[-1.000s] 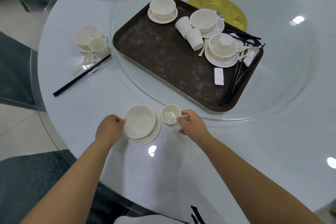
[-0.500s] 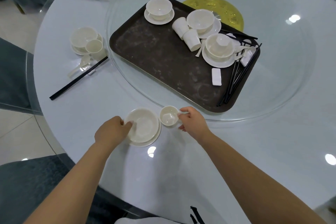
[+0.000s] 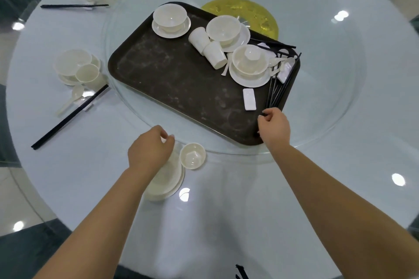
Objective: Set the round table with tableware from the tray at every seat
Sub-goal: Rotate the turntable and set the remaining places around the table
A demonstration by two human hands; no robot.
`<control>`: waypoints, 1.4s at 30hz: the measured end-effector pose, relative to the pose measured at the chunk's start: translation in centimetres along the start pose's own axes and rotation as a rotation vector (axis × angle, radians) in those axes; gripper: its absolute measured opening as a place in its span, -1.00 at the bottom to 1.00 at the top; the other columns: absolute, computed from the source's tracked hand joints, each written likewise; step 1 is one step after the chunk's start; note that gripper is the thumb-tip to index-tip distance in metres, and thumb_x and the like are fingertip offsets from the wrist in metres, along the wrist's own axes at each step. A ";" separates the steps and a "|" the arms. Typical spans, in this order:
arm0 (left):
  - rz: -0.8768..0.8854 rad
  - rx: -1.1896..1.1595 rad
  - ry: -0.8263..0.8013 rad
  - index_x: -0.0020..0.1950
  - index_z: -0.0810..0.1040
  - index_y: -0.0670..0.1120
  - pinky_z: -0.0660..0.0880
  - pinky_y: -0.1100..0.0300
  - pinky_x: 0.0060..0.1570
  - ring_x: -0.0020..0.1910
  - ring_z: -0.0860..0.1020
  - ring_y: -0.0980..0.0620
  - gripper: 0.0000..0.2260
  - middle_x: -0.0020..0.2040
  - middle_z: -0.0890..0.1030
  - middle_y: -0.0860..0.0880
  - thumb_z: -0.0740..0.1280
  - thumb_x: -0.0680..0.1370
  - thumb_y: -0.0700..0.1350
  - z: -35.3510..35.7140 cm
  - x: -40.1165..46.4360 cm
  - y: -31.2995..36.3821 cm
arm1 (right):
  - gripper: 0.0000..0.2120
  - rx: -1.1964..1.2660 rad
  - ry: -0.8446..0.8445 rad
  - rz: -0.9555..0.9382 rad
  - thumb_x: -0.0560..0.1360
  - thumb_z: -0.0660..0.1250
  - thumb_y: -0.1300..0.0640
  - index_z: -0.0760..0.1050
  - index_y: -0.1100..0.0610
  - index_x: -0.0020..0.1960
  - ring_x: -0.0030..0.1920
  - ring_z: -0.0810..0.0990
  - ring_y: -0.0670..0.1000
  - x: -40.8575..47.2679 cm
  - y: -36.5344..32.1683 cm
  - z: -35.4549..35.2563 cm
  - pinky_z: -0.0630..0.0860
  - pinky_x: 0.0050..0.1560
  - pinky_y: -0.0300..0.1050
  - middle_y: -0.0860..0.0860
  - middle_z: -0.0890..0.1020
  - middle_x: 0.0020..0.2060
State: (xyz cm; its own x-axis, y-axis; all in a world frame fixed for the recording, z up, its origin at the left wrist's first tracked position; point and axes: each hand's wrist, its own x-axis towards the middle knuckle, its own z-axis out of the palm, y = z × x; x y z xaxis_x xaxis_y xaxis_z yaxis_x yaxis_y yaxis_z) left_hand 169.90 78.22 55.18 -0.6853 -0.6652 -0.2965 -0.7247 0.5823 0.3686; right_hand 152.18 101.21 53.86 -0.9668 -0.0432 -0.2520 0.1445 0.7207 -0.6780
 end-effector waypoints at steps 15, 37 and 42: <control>0.055 -0.086 -0.113 -0.01 0.46 0.08 0.39 0.24 -0.28 -0.28 0.50 0.10 -0.85 -0.26 0.49 0.14 0.24 0.59 0.14 2.4 1.2 5.4 | -0.76 -0.218 -0.152 0.131 0.52 0.29 0.22 0.23 0.17 0.04 -0.43 0.61 0.16 5.1 -1.6 -0.1 0.53 -0.51 -0.09 0.18 0.53 -0.23; 0.058 -0.654 -0.376 -0.07 0.62 0.01 0.56 0.14 -0.06 -0.14 0.63 0.05 -0.85 -0.11 0.68 0.02 0.27 0.60 -0.02 3.3 -3.4 10.1 | -0.87 0.572 -0.528 0.376 0.57 0.28 0.24 0.51 0.27 -0.14 -0.48 0.60 0.00 -8.9 -0.3 -0.4 0.53 -0.45 -0.20 0.27 0.66 -0.18; -0.091 -0.852 -0.554 0.08 0.62 -0.08 0.58 0.18 -0.10 -0.07 0.66 -0.02 -0.80 -0.03 0.71 -0.03 0.27 0.62 -0.02 3.5 -5.0 11.5 | -0.87 0.578 -0.637 0.330 0.58 0.27 0.22 0.57 0.25 0.00 -0.42 0.63 0.03 -12.3 -0.3 -0.9 0.53 -0.41 -0.19 0.22 0.69 -0.13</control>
State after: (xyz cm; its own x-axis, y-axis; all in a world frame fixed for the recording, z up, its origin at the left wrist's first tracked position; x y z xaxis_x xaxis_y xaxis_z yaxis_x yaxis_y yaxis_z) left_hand 164.78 89.85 57.82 -0.7238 -0.2544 -0.6414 -0.6315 -0.1302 0.7643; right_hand 163.83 102.19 57.77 -0.5838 -0.3935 -0.7102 0.6408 0.3137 -0.7007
